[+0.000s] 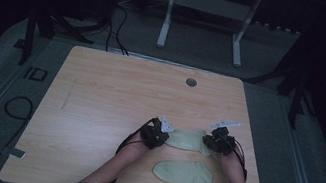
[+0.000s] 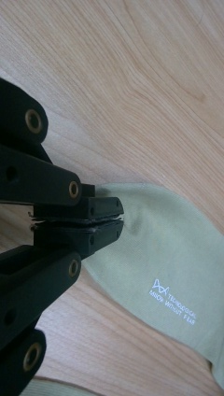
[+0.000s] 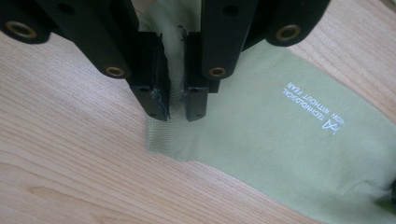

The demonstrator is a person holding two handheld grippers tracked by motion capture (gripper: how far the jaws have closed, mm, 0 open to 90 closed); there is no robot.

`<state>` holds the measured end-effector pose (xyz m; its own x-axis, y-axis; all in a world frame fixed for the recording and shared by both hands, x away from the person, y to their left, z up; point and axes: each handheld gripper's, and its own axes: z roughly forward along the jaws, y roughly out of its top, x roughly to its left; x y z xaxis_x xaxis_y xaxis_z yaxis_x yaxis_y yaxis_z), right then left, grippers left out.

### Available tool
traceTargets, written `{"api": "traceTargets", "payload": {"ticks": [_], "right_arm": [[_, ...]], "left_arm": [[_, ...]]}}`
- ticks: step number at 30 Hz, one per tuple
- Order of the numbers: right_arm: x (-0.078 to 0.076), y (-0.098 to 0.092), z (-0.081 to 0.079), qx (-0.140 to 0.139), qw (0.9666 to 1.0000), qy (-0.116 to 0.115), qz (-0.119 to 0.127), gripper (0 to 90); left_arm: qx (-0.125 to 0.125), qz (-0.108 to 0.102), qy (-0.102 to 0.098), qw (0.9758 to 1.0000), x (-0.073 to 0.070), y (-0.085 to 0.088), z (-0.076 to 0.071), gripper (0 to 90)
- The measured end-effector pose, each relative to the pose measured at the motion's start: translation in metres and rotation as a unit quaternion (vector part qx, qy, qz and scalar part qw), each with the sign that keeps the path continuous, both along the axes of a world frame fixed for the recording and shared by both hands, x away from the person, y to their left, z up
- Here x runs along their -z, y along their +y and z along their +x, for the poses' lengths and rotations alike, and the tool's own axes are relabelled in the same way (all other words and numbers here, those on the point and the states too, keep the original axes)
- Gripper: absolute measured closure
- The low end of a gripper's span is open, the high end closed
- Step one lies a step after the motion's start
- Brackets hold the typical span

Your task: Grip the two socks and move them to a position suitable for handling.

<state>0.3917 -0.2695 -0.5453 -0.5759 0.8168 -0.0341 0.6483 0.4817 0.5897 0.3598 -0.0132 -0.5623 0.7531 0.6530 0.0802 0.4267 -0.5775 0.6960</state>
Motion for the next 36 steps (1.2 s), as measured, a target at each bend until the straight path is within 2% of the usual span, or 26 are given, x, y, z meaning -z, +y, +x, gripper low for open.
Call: {"api": "traceTargets", "payload": {"ticks": [1,3,6,8,10,12,13,14,15,17,21,25,28,30,34,36], "right_arm": [[-0.001,0.0,0.0,-0.001,1.0,0.002,0.0,76.4],[-0.005,0.001,-0.003,-0.012,0.9999,0.003,0.006,68.4],[-0.011,-0.002,-0.008,-0.035,0.9992,0.002,0.022,53.2],[-0.016,-0.005,-0.013,-0.039,0.9988,-0.004,0.028,48.1],[-0.022,-0.008,-0.019,-0.039,0.9988,-0.016,0.024,44.0],[-0.029,-0.011,-0.026,-0.038,0.9984,-0.029,0.03,38.6],[-0.032,-0.012,-0.03,-0.037,0.9982,-0.036,0.031,37.8],[-0.033,-0.013,-0.034,-0.037,0.998,-0.04,0.032,43.0],[-0.034,-0.015,-0.038,-0.041,0.9982,-0.031,0.032,42.2],[-0.035,-0.018,-0.046,-0.039,0.998,-0.035,0.034,41.5],[-0.03,-0.021,-0.063,-0.047,0.9975,-0.032,0.043,43.5],[-0.02,-0.019,-0.082,-0.066,0.997,-0.017,0.036,44.5],[-0.012,-0.019,-0.093,-0.074,0.9968,-0.007,0.03,46.7],[-0.008,-0.019,-0.1,-0.08,0.9965,-0.001,0.024,50.4],[0.0,-0.02,-0.11,-0.08,0.9967,0.006,0.003,58.2],[0.003,-0.022,-0.113,-0.075,0.9971,0.008,-0.002,63.0]], "left_arm": [[-0.003,-0.003,0.007,1.0,-0.001,0.0,0.0,84.3],[-0.002,-0.009,0.025,0.9996,-0.005,0.0,-0.001,72.1],[0.0,-0.034,0.036,0.9988,-0.013,0.003,-0.007,57.9],[0.003,-0.039,0.026,0.9989,-0.02,0.005,-0.013,51.0],[0.013,-0.042,0.027,0.9986,-0.027,0.007,-0.019,47.9],[0.011,-0.051,0.026,0.9983,-0.033,0.01,-0.028,42.6],[0.014,-0.054,0.028,0.998,-0.035,0.012,-0.03,42.6],[0.013,-0.06,0.028,0.9977,-0.036,0.014,-0.035,42.6],[0.013,-0.061,0.028,0.9977,-0.038,0.015,-0.039,42.6],[0.006,-0.054,0.026,0.9982,-0.038,0.018,-0.046,42.8],[0.009,-0.059,0.042,0.9973,-0.032,0.022,-0.06,43.7],[0.028,-0.044,0.054,0.9972,-0.02,0.019,-0.073,45.1],[0.042,-0.025,0.057,0.9972,-0.012,0.017,-0.08,49.7],[0.046,-0.025,0.064,0.9966,-0.008,0.017,-0.083,52.6],[0.054,-0.009,0.057,0.9969,-0.002,0.014,-0.091,60.2],[0.052,-0.009,0.053,0.9972,0.0,0.013,-0.093,63.9]]}}
